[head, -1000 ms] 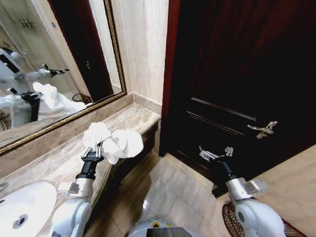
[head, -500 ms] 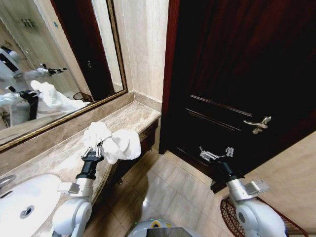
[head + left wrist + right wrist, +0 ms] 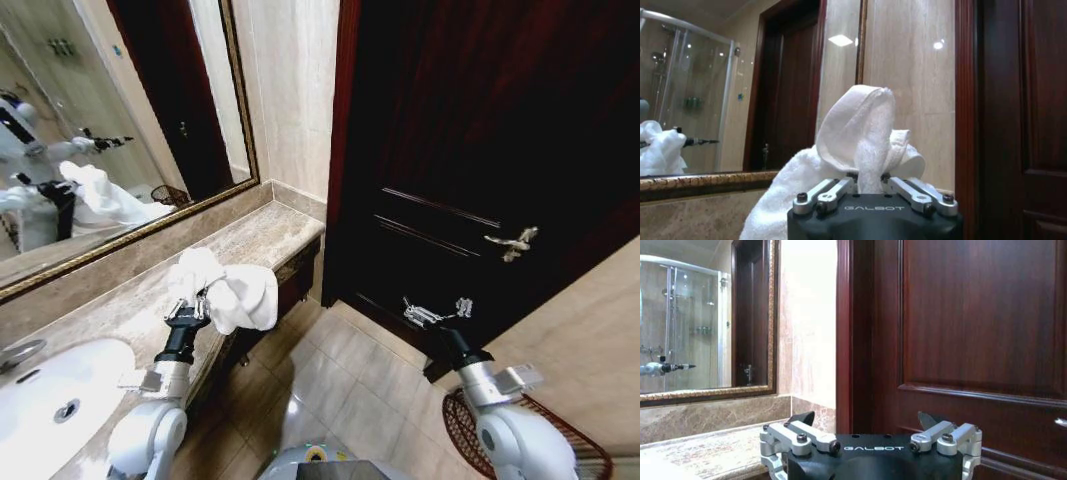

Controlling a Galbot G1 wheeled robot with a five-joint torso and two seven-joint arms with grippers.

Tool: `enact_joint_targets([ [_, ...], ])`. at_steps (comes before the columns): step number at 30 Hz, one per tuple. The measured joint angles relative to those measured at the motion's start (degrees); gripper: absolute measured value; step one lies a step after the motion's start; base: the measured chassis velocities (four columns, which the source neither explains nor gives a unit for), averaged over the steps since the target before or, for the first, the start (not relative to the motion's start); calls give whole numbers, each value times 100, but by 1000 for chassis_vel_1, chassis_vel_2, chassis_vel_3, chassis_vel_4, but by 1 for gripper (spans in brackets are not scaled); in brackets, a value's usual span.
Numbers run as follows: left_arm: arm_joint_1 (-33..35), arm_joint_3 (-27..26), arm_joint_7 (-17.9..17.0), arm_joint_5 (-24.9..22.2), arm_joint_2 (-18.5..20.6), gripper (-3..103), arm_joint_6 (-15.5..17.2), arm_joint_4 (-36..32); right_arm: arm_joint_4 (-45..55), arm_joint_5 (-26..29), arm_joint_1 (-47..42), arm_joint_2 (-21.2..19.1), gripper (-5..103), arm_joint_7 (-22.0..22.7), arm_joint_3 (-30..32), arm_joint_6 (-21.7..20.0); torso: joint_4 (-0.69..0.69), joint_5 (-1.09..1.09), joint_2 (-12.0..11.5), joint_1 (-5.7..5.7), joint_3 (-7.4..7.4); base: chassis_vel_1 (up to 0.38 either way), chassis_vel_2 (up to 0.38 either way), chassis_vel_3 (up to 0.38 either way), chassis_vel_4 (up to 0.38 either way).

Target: Discard the used towel into the hamper.

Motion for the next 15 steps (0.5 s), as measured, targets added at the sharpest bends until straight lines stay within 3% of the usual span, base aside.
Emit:
enact_joint_targets([
  [15, 20, 13, 49, 44, -13, 10, -112, 48, -56, 8, 24, 14, 100, 53, -13, 239, 1, 0, 0, 0, 0, 27, -33, -44, 18],
])
